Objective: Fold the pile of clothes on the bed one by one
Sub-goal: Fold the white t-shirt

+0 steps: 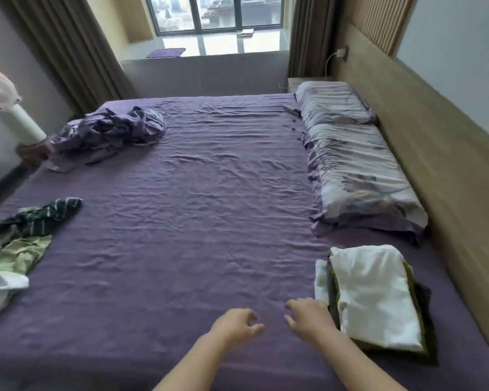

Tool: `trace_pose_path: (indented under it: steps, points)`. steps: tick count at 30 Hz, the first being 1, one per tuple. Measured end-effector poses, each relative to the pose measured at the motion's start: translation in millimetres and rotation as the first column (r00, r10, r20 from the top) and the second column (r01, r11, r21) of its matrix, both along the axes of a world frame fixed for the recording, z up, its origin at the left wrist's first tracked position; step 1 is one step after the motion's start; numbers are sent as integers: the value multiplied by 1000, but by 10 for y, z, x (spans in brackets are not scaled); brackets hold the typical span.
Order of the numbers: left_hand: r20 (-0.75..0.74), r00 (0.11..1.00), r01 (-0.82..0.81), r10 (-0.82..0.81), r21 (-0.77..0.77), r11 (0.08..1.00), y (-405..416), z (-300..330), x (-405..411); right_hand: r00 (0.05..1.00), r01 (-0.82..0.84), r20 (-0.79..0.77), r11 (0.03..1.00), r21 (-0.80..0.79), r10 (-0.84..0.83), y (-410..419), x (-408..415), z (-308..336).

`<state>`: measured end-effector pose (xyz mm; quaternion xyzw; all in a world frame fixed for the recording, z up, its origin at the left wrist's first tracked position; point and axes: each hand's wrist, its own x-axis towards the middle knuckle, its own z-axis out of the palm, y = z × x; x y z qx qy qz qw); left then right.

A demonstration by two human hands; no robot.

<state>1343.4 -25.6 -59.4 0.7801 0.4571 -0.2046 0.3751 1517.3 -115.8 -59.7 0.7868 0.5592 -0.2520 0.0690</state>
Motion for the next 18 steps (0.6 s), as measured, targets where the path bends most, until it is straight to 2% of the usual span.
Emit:
trace_pose_path:
  steps: [8, 18]
  points:
    - [8, 985, -170, 171, 143, 975, 41, 279, -1816, 968, -251, 4, 962, 104, 252, 468, -1644, 120]
    - [97, 906, -422, 411, 276, 864, 90, 521, -4306, 956, -264, -65, 937, 230, 286, 861, -3924, 386]
